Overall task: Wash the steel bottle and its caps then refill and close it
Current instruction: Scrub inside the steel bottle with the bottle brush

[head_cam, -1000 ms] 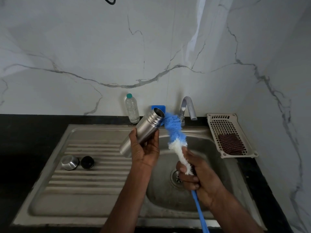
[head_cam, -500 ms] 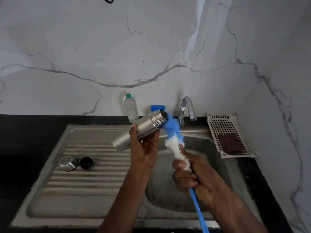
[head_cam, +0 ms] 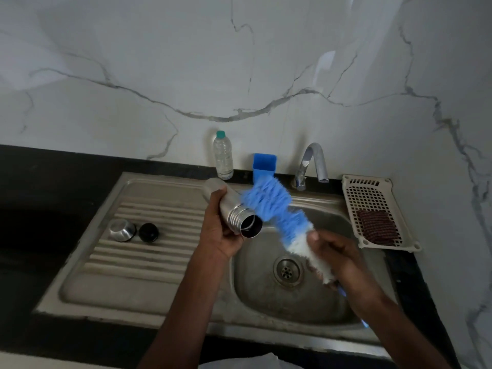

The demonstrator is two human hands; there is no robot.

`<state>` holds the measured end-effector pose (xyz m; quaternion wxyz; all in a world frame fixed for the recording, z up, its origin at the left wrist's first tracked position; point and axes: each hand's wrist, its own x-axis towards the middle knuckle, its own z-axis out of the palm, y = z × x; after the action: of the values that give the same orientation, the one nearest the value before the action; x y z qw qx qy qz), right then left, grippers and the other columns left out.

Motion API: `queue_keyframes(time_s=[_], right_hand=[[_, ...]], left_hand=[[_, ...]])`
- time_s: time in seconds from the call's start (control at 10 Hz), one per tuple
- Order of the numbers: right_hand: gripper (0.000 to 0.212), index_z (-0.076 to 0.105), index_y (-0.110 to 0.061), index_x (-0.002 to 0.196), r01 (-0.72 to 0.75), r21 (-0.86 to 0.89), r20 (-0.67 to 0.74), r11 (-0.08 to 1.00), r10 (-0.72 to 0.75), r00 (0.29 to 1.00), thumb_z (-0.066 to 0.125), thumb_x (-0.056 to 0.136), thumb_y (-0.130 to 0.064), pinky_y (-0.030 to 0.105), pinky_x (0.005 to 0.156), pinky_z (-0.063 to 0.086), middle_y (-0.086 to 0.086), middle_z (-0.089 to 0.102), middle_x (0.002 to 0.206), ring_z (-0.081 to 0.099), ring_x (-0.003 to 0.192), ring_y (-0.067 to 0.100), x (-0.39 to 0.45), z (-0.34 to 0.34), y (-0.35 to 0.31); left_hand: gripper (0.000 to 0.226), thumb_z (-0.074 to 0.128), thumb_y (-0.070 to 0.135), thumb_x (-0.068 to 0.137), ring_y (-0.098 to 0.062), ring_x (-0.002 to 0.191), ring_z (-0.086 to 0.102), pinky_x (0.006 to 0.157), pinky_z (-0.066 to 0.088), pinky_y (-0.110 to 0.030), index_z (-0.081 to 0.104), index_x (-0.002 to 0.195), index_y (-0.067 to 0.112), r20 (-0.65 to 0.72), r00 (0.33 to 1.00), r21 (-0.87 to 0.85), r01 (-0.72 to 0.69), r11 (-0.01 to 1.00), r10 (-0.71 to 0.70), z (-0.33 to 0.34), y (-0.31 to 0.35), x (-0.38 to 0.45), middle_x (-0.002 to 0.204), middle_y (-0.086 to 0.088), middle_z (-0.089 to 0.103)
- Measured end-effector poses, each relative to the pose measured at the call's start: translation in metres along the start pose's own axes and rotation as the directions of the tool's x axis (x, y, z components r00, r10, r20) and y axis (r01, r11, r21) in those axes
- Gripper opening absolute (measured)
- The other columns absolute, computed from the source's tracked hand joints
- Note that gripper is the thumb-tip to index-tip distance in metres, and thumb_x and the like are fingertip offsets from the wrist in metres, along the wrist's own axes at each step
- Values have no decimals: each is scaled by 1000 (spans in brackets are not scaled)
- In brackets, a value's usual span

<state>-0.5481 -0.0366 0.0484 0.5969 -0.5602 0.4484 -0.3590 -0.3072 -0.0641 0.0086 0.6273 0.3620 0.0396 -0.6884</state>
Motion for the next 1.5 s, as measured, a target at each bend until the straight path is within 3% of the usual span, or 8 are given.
queue_keyframes(time_s=[0.1,0.2,0.5,0.9,1.0,1.2,1.4,1.5], right_hand=[[76,65,4,81,12,-168,-83,986,-26,996,53,90,-70,27,52,39,13,52,63,47,54,22,8,-6,4],[88,62,1,75,75,-512,-134,856,-165,977,43,89,-84,46,57,45,19,55,61,53,59,35,26,-13,11],[60,54,-26,54,354,-730,16,585,-502,865,54,92,-73,29,46,37,-7,46,45,47,43,10,53,8,-11],[60,41,-26,52,433,-729,40,530,-598,801,64,95,-61,33,45,33,-8,35,46,38,41,11,57,6,-2],[62,45,-23,51,417,-653,-44,632,-582,812,58,96,-65,28,46,30,-6,37,45,37,42,8,43,3,9],[59,38,-29,52,407,-651,-67,641,-583,810,61,97,-59,37,45,33,-1,36,46,38,43,16,45,47,15],[64,41,-20,54,354,-577,-158,736,-525,836,57,96,-65,32,47,30,2,34,49,34,46,8,36,40,27],[62,45,-19,54,376,-589,-106,716,-529,842,58,96,-64,36,46,33,3,38,48,38,44,16,43,58,20]], left_hand=[[86,84,42,80,-34,128,64,113,47,-48,50,148,2,24,999,-35,37,999,-36,-10,4,4,138,-19,64],[81,80,37,82,-27,98,69,88,55,-35,49,149,2,18,998,30,66,997,-67,-3,7,-7,117,-15,66],[28,62,27,99,-24,92,67,85,56,-38,65,114,4,-22,999,179,38,983,-34,16,1,-11,108,-14,68],[30,44,31,108,-19,60,71,51,59,-29,62,94,12,-74,997,202,37,979,-22,8,4,-30,62,-3,73],[33,63,33,91,-27,73,77,63,65,-36,74,98,2,46,997,153,56,987,-64,7,13,-43,87,-13,77],[43,52,42,104,-27,80,70,55,63,-33,70,93,4,24,1000,13,4,1000,-5,-4,17,-39,90,-13,71],[57,66,49,94,-34,96,76,70,64,-46,60,130,5,40,993,-8,-108,994,108,-15,32,-41,114,-21,72],[45,57,54,99,-30,85,71,57,63,-43,64,114,12,46,996,15,-81,997,80,-14,35,-46,99,-12,72]])
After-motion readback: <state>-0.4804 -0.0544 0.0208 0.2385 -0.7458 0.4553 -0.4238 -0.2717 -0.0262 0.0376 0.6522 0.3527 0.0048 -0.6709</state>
